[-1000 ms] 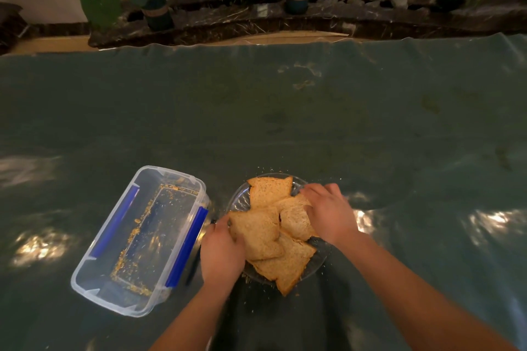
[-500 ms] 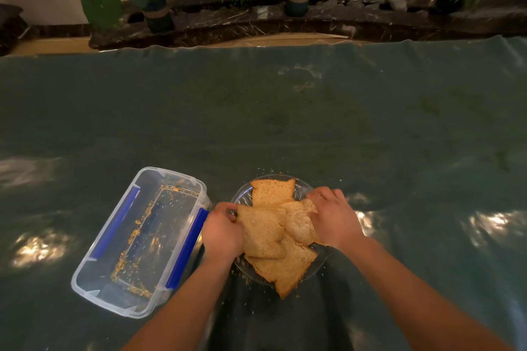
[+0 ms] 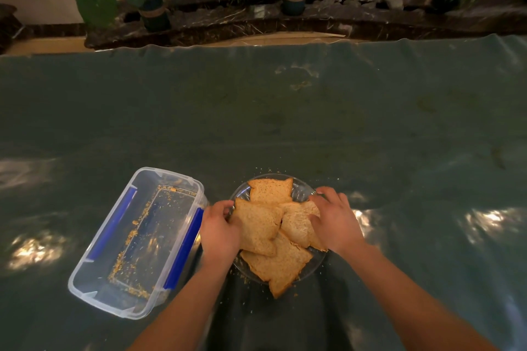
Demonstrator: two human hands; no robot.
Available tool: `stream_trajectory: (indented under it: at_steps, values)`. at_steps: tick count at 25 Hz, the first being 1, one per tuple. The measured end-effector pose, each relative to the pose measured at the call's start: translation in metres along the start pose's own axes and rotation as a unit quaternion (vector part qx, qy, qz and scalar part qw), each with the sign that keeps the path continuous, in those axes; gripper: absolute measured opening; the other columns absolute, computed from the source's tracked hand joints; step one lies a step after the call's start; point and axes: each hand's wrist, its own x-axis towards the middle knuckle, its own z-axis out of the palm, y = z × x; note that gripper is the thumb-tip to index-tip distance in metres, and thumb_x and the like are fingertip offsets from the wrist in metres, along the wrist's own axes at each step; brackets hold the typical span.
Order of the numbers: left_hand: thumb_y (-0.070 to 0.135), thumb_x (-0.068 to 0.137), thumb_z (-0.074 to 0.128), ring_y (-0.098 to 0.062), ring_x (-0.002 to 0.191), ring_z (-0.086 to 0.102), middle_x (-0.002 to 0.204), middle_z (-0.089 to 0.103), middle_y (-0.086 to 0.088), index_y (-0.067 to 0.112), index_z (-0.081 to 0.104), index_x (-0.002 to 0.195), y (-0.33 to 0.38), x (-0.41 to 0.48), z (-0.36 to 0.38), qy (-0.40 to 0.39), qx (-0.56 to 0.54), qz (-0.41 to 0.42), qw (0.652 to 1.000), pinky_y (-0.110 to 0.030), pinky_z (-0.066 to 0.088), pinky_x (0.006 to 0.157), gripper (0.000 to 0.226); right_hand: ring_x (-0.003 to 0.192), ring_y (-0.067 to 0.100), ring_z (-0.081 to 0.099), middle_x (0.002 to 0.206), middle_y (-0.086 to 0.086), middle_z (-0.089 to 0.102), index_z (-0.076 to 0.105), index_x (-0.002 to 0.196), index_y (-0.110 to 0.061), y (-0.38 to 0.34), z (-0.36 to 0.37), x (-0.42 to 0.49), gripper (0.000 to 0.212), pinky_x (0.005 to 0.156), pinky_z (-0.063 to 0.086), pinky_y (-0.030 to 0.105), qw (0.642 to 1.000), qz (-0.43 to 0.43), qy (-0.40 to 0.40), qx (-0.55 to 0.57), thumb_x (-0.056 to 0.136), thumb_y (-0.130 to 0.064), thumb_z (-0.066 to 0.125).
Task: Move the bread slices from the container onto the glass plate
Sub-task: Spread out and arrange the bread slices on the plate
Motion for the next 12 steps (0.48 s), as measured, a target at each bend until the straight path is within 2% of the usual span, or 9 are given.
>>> stream_trajectory:
  at_steps: [3, 5, 8, 12]
  values:
    - [0.013, 0.083, 0.068, -0.012, 0.104, 0.054, 0.115, 0.055, 0.004, 0.024, 0.062, 0.119, -0.013, -0.021, -0.004, 0.003, 0.035, 0.036, 0.999, -0.031, 0.046, 0.088, 0.038, 0.100, 0.024, 0.056, 0.106, 0.001, 0.065, 0.069, 0.111, -0.016, -0.002, -0.006, -0.015, 0.024, 0.082, 0.048, 0.031, 0.995, 0.010, 0.084, 0.044, 0.087, -0.015, 0.065]
    - [0.015, 0.083, 0.068, -0.013, 0.103, 0.055, 0.114, 0.055, 0.004, 0.024, 0.063, 0.119, -0.021, -0.032, -0.006, -0.006, 0.059, 0.050, 0.997, -0.029, 0.046, 0.087, 0.037, 0.090, 0.021, 0.060, 0.091, -0.001, 0.069, 0.071, 0.100, -0.017, -0.006, -0.004, -0.033, 0.015, 0.072, 0.049, 0.031, 0.995, 0.025, 0.079, 0.061, 0.088, -0.018, 0.062]
    - [0.015, 0.081, 0.072, -0.009, 0.100, 0.051, 0.109, 0.051, 0.007, 0.024, 0.065, 0.117, -0.029, -0.039, -0.009, -0.006, 0.110, 0.110, 0.988, -0.021, 0.039, 0.081, 0.038, 0.082, 0.019, 0.060, 0.085, -0.002, 0.066, 0.069, 0.085, -0.018, -0.014, 0.005, -0.057, 0.014, 0.064, 0.052, 0.033, 0.998, 0.043, 0.017, 0.051, 0.088, -0.019, 0.055]
    - [0.024, 0.080, 0.073, -0.020, 0.124, 0.043, 0.129, 0.048, -0.002, 0.026, 0.058, 0.131, -0.035, -0.035, -0.011, -0.082, 0.172, 0.118, 0.975, -0.036, 0.040, 0.103, 0.053, 0.083, 0.016, 0.058, 0.088, -0.001, 0.062, 0.071, 0.089, -0.017, -0.021, 0.014, -0.070, 0.018, 0.069, 0.051, 0.028, 0.998, 0.054, -0.004, 0.033, 0.090, -0.027, 0.056]
